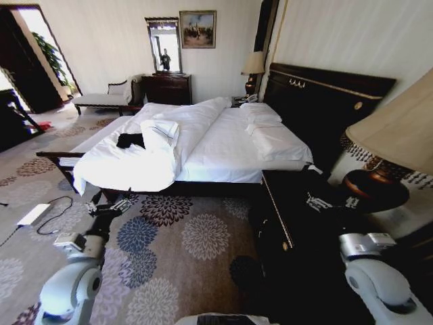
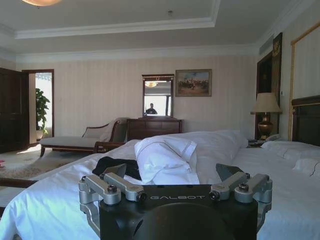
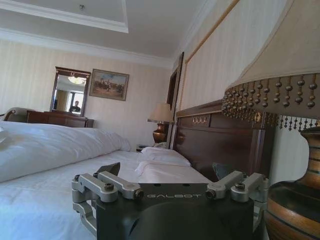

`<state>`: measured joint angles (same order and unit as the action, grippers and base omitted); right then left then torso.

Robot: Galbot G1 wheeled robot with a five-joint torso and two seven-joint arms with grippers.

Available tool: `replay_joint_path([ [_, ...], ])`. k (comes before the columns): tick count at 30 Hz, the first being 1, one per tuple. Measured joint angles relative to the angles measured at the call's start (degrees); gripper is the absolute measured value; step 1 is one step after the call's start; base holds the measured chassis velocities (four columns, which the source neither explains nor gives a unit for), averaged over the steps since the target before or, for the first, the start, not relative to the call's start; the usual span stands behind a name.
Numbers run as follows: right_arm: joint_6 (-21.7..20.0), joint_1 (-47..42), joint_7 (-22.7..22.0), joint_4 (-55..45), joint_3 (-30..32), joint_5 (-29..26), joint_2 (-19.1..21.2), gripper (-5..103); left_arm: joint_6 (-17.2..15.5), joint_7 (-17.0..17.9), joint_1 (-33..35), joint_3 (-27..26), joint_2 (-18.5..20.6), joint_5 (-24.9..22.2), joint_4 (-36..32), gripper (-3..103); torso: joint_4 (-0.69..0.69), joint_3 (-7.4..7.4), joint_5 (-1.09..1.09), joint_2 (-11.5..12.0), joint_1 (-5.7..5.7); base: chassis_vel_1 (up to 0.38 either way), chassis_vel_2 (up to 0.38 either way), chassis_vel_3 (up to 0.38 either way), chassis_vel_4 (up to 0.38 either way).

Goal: Fold the clothes on the bed.

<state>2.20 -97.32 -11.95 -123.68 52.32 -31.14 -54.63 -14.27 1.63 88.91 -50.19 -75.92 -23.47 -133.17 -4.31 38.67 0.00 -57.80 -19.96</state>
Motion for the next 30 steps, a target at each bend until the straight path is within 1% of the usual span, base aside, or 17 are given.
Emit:
replay_joint_path([
  [1,0.9,0.1,0.2,0.4,0.0,-0.5,0.1,100,0.0,0.1,0.0,0.0,0.0,0.0,0.1,100,0.0,0.0,0.0,0.0,0.0,0.0,0.0,0.0,0.0],
  [4,7.7,0.6,2.4,1.7,-0.4,-2.3,0.0,100,0.4,0.2,-0.1,-0.1,0.1,-0.3,0.5,100,0.01,0.0,0.0,0.0,0.0,0.0,0.0,0.0,0.0],
  [5,7.7,0.6,2.4,1.7,-0.4,-2.3,0.0,100,0.4,0.2,-0.1,-0.1,0.1,-0.3,0.5,100,0.01,0.0,0.0,0.0,0.0,0.0,0.0,0.0,0.0],
  [7,10.4,0.6,4.4,1.7,-0.8,-2.6,-0.6,100,0.6,0.8,-0.2,0.1,-0.2,-0.6,0.8,100,0.01,0.0,0.0,0.0,0.0,0.0,0.0,0.0,0.0],
  [10,12.4,0.1,7.0,1.4,-0.8,-2.0,-1.4,100,0.7,1.8,-0.4,0.6,-0.6,-0.9,1.2,100,0.0,0.0,0.01,0.0,0.0,0.0,0.0,0.0,0.0],
  [11,12.4,0.1,7.0,1.4,-0.8,-2.0,-1.4,100,0.7,1.8,-0.4,0.6,-0.6,-0.9,1.2,100,0.0,0.0,0.01,0.0,0.0,0.0,0.0,0.0,0.0],
  [12,13.0,0.0,7.9,1.4,-0.7,-1.6,-1.6,100,0.9,2.0,-0.4,0.7,-0.8,-1.1,1.3,100,0.0,0.0,0.0,0.0,0.0,0.0,0.0,0.0,0.0],
  [14,14.2,-0.3,9.1,1.4,-0.4,-1.3,-1.9,100,1.9,2.3,-0.5,1.0,-0.9,-2.5,1.8,100,0.0,0.0,0.0,0.0,0.0,0.0,0.0,0.0,0.0],
  [19,15.4,-0.6,9.7,1.5,-0.3,-1.3,-2.3,100,2.6,2.0,-0.5,1.2,-0.9,-3.2,2.7,100,0.0,0.0,0.0,0.0,0.0,0.0,0.0,0.0,0.0],
  [25,16.0,-0.3,9.6,1.9,-1.2,-1.0,-2.9,100,2.8,1.8,-0.5,1.4,-1.4,-3.2,2.8,100,0.0,0.0,0.0,0.0,0.0,0.0,0.0,0.0,0.0],
  [30,15.2,0.5,8.0,2.4,-2.0,-0.8,-3.2,100,3.1,1.6,-0.5,1.2,-1.4,-3.2,2.7,100,0.0,0.0,0.0,0.0,0.0,0.0,0.0,0.0,0.0],
])
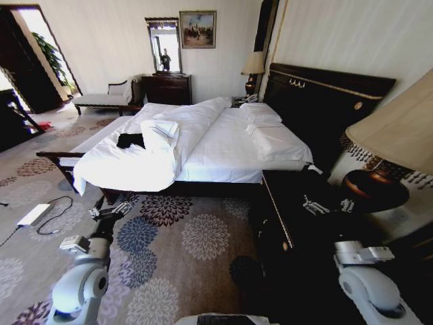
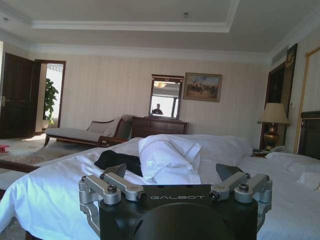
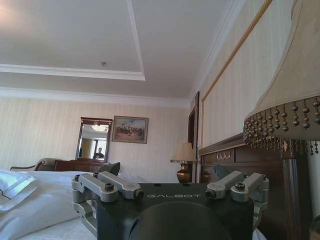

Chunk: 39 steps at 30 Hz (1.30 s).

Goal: Fold the clothes on the bed.

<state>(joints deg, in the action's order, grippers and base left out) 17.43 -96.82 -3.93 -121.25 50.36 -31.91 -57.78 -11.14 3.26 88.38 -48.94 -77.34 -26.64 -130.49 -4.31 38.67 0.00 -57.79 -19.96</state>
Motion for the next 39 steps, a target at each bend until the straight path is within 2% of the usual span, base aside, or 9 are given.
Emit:
replay_joint_path([
  [19,-0.7,2.2,-2.2,2.3,-2.6,-0.5,-1.0,100,0.6,-0.4,-0.3,0.2,-0.1,0.0,0.4,100,0.0,0.0,0.0,0.0,0.01,-0.014,0.021,0.012,-0.017],
  [39,-0.7,3.9,-2.6,4.0,-4.2,-0.7,-1.5,100,1.3,-0.8,0.1,0.2,-0.7,0.9,1.1,100,-0.01,0.01,-0.01,0.0,-0.01,-0.105,0.113,0.114,-0.103],
])
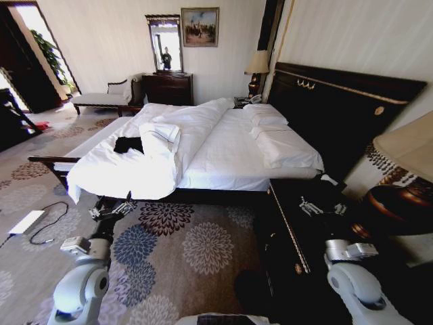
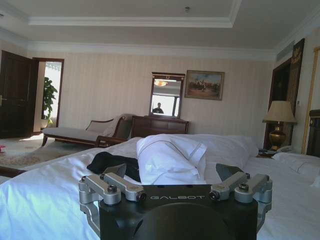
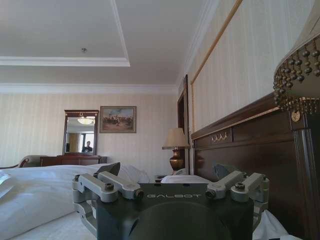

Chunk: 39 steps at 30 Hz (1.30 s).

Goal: Fold the clothes on the bed.

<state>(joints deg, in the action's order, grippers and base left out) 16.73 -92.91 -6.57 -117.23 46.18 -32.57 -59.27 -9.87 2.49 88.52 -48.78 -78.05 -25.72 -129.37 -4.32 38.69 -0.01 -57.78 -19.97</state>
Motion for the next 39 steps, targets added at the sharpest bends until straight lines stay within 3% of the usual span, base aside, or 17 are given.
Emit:
replay_joint_path([
  [17,-0.4,1.0,-0.2,1.2,-0.9,0.1,-0.3,100,0.4,-0.5,-0.4,0.3,-0.1,0.1,1.5,100,0.01,-0.01,0.01,0.0,0.01,-0.059,0.081,0.081,-0.075],
  [39,-0.4,1.6,-0.3,1.9,-1.3,0.2,-0.6,100,1.1,-1.1,0.5,0.6,-0.2,0.4,1.0,100,0.0,-0.01,0.01,0.0,0.01,-0.173,0.169,0.172,-0.173],
])
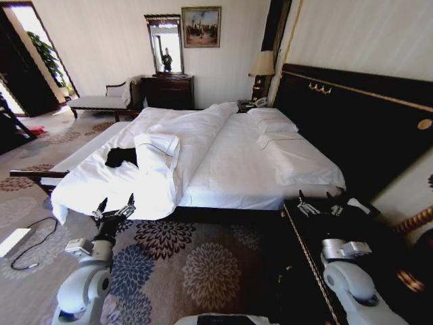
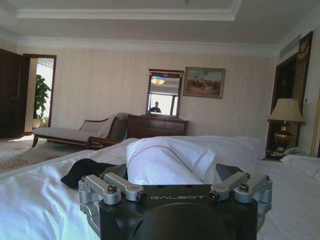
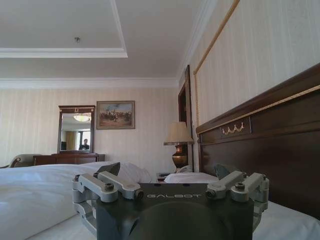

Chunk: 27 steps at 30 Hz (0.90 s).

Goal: Fold the clothes on the bed.

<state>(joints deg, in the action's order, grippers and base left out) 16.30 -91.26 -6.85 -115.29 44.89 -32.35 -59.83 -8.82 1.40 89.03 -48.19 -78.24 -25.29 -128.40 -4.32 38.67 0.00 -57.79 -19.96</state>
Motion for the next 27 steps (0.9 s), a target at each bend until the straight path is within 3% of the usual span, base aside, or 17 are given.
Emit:
replay_joint_path([
  [27,0.6,0.0,-0.8,-0.3,-0.4,0.0,-1.2,100,0.6,-0.3,1.0,-0.3,0.7,0.4,-0.7,100,0.01,0.01,0.0,0.0,-0.02,-0.216,0.219,0.21,-0.217],
])
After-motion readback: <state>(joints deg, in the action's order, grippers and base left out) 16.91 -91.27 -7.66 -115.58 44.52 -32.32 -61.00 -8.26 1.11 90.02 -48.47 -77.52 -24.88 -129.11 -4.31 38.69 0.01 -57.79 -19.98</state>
